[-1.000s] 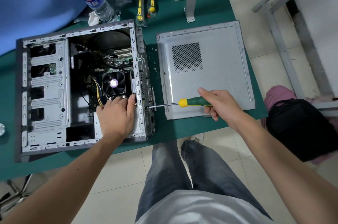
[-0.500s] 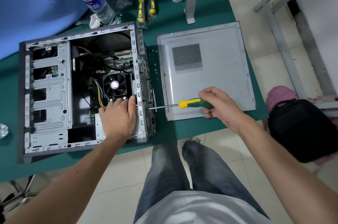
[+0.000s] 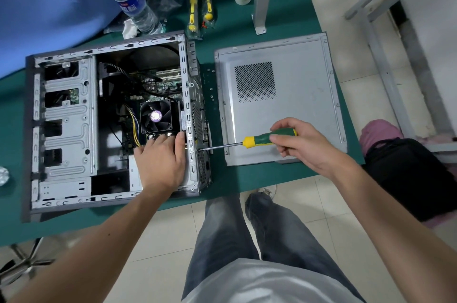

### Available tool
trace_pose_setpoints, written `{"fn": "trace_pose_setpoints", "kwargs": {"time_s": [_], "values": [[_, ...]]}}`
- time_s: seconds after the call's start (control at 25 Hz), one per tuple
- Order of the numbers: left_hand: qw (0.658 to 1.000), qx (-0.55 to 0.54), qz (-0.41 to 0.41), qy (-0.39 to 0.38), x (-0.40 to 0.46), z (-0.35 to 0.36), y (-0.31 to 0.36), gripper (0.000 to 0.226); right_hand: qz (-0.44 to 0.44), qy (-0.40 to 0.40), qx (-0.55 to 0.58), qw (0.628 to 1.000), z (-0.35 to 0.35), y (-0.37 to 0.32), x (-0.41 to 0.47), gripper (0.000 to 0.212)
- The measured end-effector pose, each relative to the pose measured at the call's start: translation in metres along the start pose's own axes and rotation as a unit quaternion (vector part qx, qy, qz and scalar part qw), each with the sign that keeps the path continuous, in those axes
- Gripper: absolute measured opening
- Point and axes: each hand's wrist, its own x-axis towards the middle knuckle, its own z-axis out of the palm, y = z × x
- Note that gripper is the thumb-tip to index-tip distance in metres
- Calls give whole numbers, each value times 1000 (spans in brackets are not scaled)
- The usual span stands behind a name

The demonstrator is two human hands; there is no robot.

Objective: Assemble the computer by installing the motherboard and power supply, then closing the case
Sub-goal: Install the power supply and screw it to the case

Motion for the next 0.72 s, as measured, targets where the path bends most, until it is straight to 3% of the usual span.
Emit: {"fn": "trace_pose_setpoints", "kwargs": {"time_s": [0.2,0.32,0.4,0.48,0.6,0.72], "values": [[1000,10,-3,-12,0,1,-1,60,78,30,-110,990,6,15,-5,40],[1000,12,-5,-15,0,0,0,61,60,2,30,998,5,19,-7,11],[1000,13,-6,-16,1,0,0,61,22,-7,81,996,-1,16,-7,11],[1000,8,-5,-10,0,0,0,57,16,17,4,1000,-2,10,-6,13],[1000,4,-4,-6,0,1,0,54,53,44,-133,989,6,6,-5,41],[1000,3,-5,-3,-1,2,0,55,54,18,-46,997,6,9,-7,29]]}}
